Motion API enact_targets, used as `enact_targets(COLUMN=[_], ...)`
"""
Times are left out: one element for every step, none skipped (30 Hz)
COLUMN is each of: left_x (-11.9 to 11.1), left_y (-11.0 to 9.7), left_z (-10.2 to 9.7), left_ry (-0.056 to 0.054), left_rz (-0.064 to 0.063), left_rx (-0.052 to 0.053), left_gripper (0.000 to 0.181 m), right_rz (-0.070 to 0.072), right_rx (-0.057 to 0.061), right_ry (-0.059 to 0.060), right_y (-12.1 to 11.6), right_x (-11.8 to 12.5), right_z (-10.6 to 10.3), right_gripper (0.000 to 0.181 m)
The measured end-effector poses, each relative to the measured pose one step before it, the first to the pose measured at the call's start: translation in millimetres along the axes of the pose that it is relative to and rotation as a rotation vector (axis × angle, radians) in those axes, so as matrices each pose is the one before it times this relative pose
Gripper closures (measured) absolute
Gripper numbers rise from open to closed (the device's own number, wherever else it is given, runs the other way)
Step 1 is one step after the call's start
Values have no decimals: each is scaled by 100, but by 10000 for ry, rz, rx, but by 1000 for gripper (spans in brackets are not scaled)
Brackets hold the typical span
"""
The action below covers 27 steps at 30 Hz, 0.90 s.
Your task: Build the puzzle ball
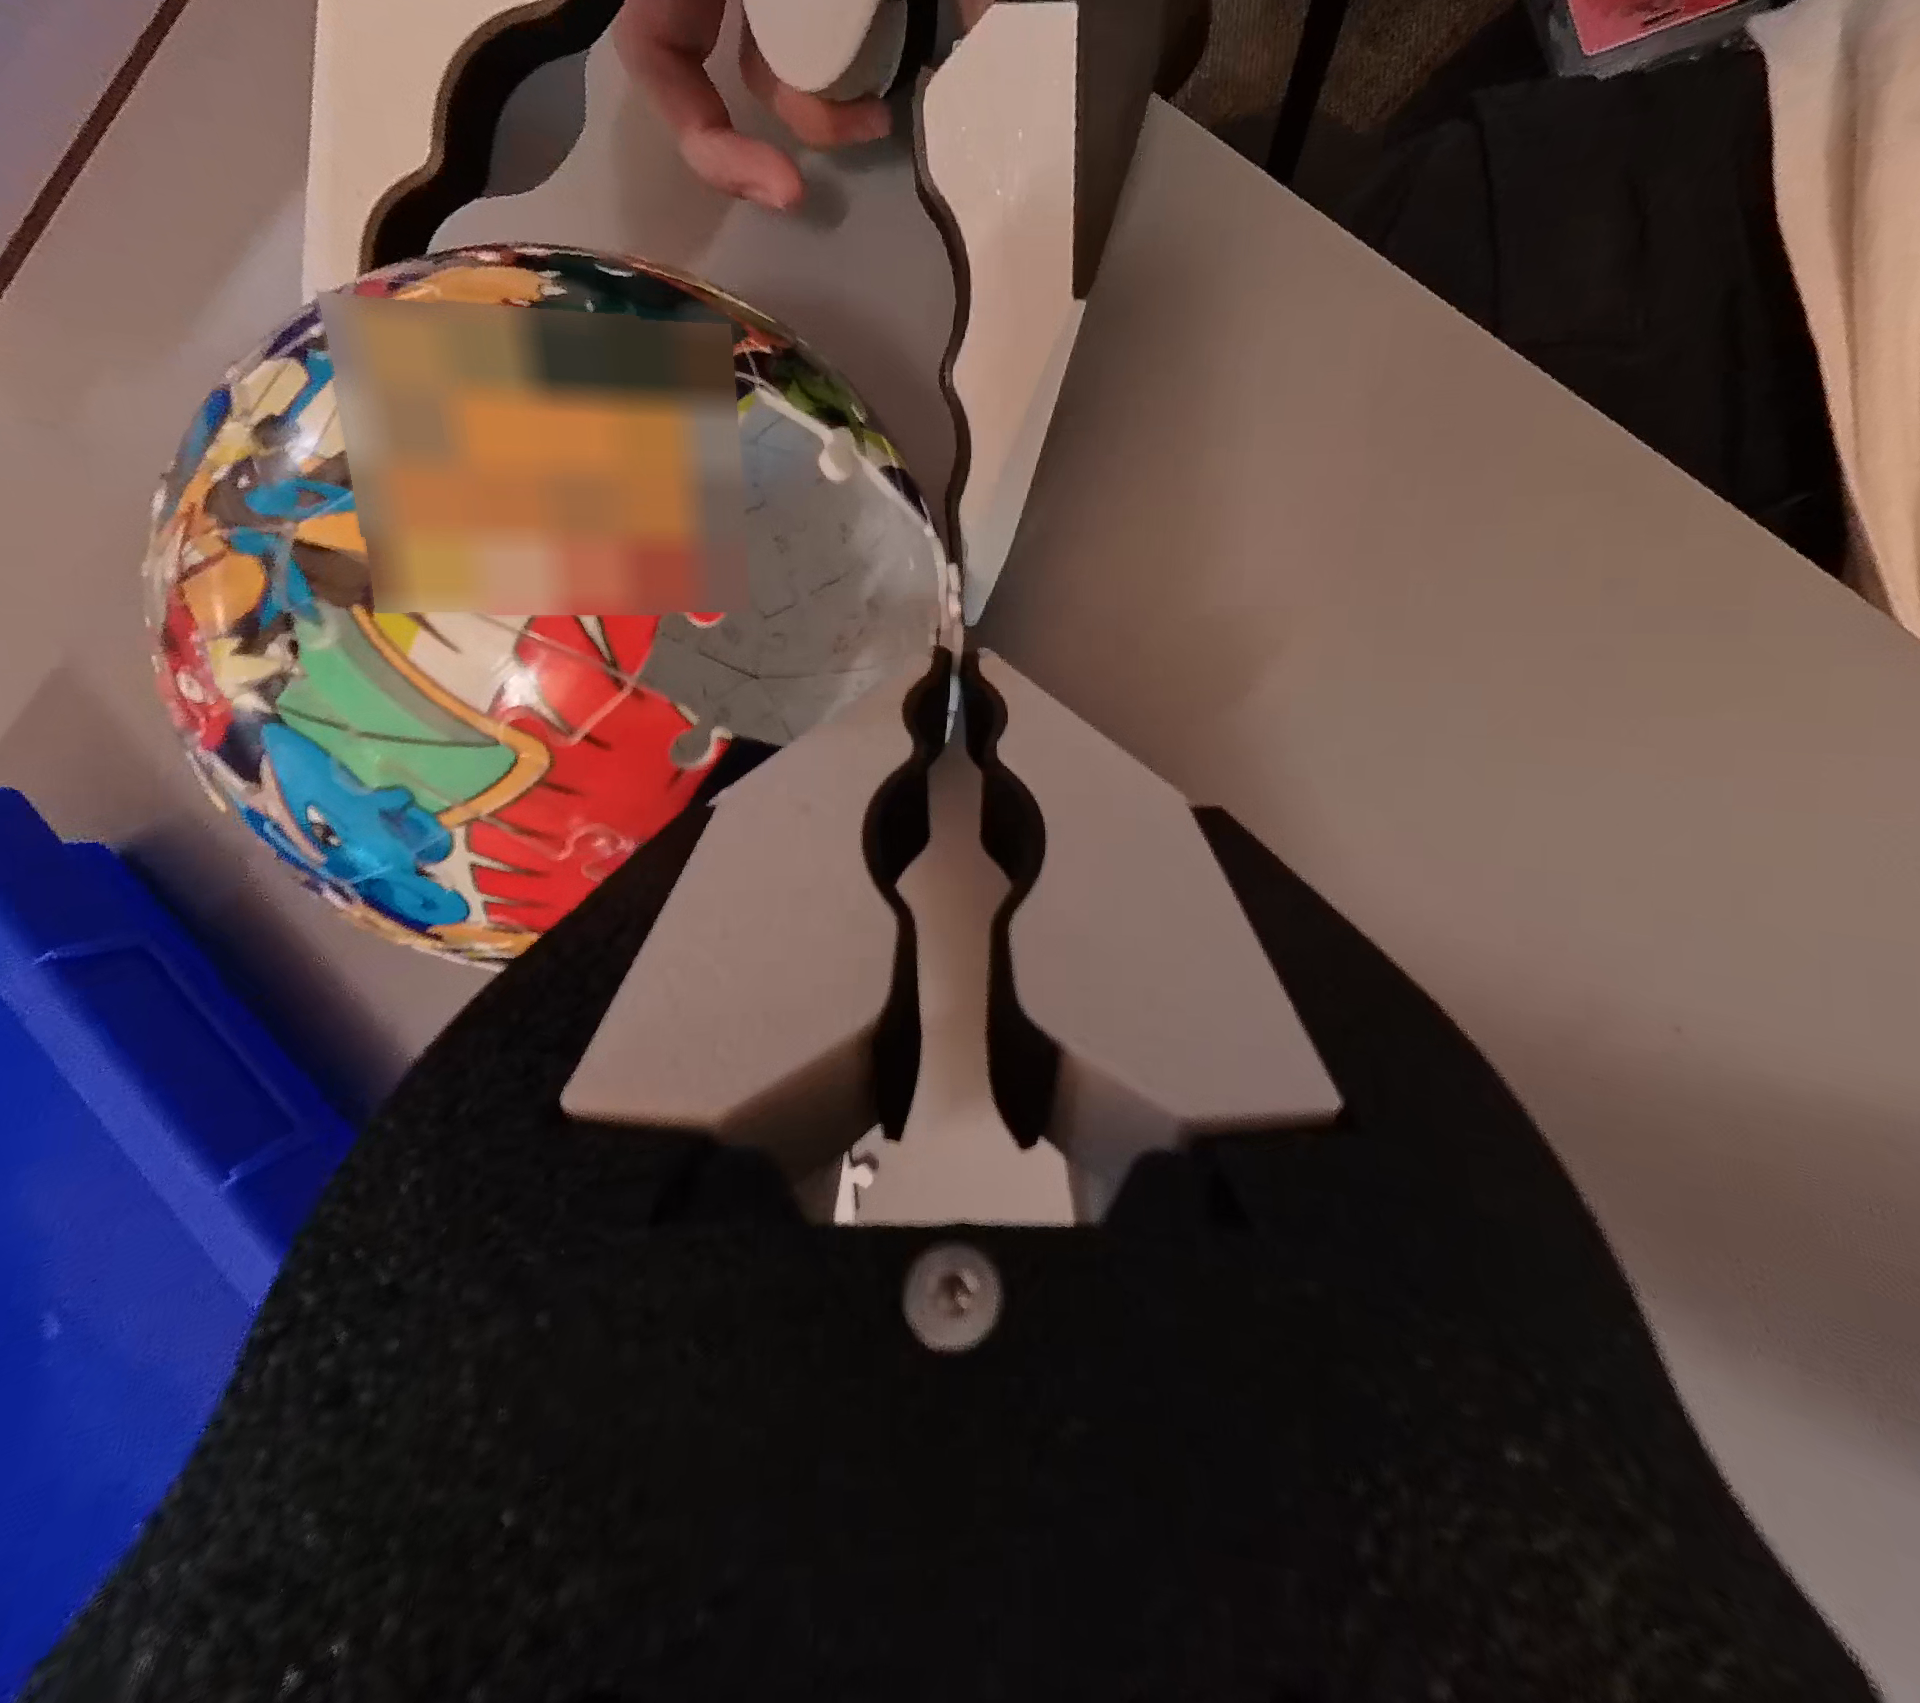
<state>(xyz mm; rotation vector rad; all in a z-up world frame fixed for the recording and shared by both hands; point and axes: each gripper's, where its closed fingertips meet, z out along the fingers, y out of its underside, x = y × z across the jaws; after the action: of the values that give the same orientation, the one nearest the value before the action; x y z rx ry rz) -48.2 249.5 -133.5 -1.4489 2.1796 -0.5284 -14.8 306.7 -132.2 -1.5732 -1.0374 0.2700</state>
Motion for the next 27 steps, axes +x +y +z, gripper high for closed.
enact_targets(left_x=[-10,13,26,19,22,35,25,5,29,8,3,13,26,12,-13,-34,-34,-21,-18,-3,-20,-18,10,-8,-20,-5,5], left_y=[-19,26,17,11,16,18,40,59,84,74,40,4,22,25,2,-7,5,-8,-59,-73,3,-28,-63,-33,-13,-44,-41], left_z=[-6,24,27,28,3,-5,-12,-11,-22,-44,-63,-65,-37,-28,6,18,40,46,47,41,34,15,-5,-20,-20,-26,-30], left_ry=[-7,-3,0,-11,-4,-3,-18,-24,2,-12,-11,3,8,-3,-15,-22,-25,-15,-20,-19,-31,-33,-16,-29,-40,-39,-33], left_rz=[-24,-10,-8,-16,-42,-45,-38,-39,-51,-44,-38,-49,-38,-1,4,7,20,22,7,14,33,23,4,5,4,6,-5], left_rx=[39,21,25,35,42,56,52,53,40,49,66,79,58,48,41,31,12,21,54,54,11,25,49,27,17,47,52], left_gripper=[181,181,181,181,181,181,181,181,181,181,181,181,181,181,181,181,181,181,181,181,181,181,181,181,181,181,181], right_rz=[56,-3,-57,-59,-63,-35,0,12,8,-2,-11,-33,-55,-69,-60,-35,-4,20,22,2,-16,-23,-34,-33,-28,-15,-12], right_rx=[50,45,53,13,-16,-3,10,38,47,36,11,-18,-29,-31,-28,-19,-6,7,-3,-8,-12,-19,-22,-22,-13,-5,-3], right_ry=[-47,-36,-7,8,4,-1,-6,-5,-3,3,19,21,22,7,13,6,-5,5,12,3,17,19,30,38,26,24,30], right_y=[-57,-54,-68,-24,26,-3,-10,-42,-59,-50,-9,18,34,31,36,9,12,-15,10,0,15,21,27,17,16,4,-8], right_x=[-3,-14,-4,-5,-12,-20,-10,9,2,5,9,2,-43,-60,-46,-29,-13,35,45,15,4,6,12,20,-6,15,25], right_z=[-47,-22,13,59,72,31,-7,-47,-41,-48,-10,14,28,34,22,26,6,6,8,12,25,26,26,17,13,-1,-3], right_gripper=[59,58,58,57,56,55,55,56,57,57,58,57,57,56,56,55,55,55,56,56,56,56,56,56,56,56,57])
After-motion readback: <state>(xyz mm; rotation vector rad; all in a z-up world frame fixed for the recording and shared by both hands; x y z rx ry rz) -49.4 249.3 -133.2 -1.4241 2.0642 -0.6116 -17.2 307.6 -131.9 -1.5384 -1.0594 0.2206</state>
